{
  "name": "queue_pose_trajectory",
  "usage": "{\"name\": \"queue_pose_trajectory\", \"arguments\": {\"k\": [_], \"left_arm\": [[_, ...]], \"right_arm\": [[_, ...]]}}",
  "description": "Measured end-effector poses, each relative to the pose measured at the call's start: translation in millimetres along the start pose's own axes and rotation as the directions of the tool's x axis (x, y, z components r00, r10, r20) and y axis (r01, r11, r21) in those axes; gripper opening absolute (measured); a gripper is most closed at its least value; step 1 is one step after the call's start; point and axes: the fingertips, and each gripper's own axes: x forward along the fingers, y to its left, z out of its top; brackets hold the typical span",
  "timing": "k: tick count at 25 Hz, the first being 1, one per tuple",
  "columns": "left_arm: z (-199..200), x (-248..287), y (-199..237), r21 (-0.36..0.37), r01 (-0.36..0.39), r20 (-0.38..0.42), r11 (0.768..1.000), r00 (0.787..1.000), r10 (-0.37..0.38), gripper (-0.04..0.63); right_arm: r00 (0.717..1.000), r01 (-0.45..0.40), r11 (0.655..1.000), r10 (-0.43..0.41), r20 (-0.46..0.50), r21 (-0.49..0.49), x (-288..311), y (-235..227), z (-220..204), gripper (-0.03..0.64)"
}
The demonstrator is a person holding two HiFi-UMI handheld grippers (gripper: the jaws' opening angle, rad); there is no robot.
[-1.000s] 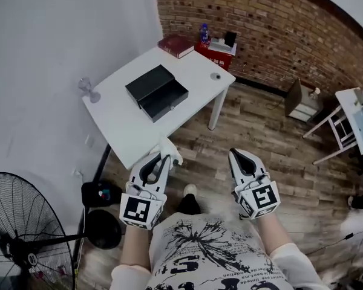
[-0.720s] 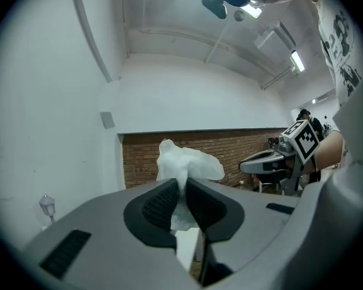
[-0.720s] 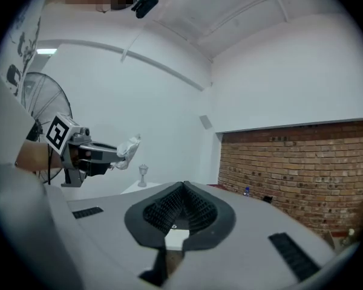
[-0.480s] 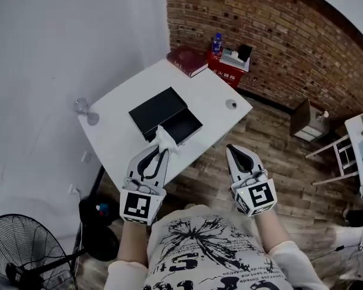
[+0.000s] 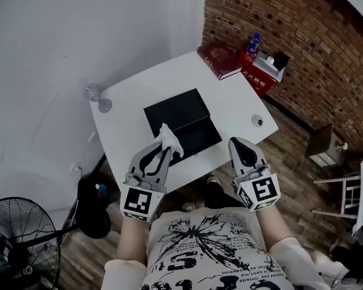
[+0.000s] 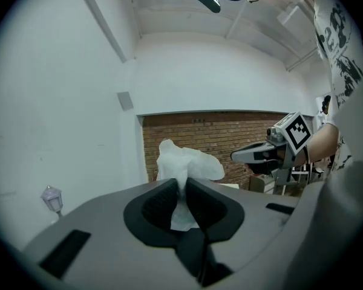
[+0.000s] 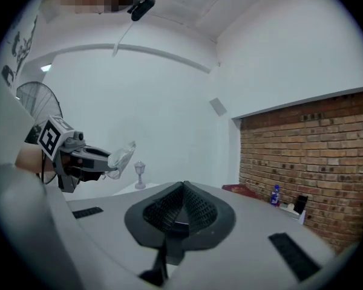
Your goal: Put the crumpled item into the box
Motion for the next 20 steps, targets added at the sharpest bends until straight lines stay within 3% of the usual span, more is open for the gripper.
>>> {"name": "queue_pose_trajectory", "arguments": {"k": [5, 13, 20], "left_arm": [[-27.4, 35.4, 11.0, -0.006, -0.063, -0.168, 0.998, 0.984, 0.061, 0.06], [-84.5, 85.3, 10.4, -0.012, -0.15, -0.324, 0.989, 0.936, 0.138, 0.06], [-152.8, 130.3, -6.5, -0.007, -0.057, -0.506, 0.998, 0.861, 0.045, 0.06]], "right_arm": [[0.985, -0.169, 0.986, 0.169, -0.028, -0.001, 67.0, -26.9, 0.2, 0.015], [0.908, -0.414, 0.91, 0.412, -0.072, -0.01, 135.8, -41.6, -26.1, 0.015], [0.86, -0.501, 0.865, 0.499, -0.105, 0.004, 158.6, -60.8, -63.2, 0.015]]}}
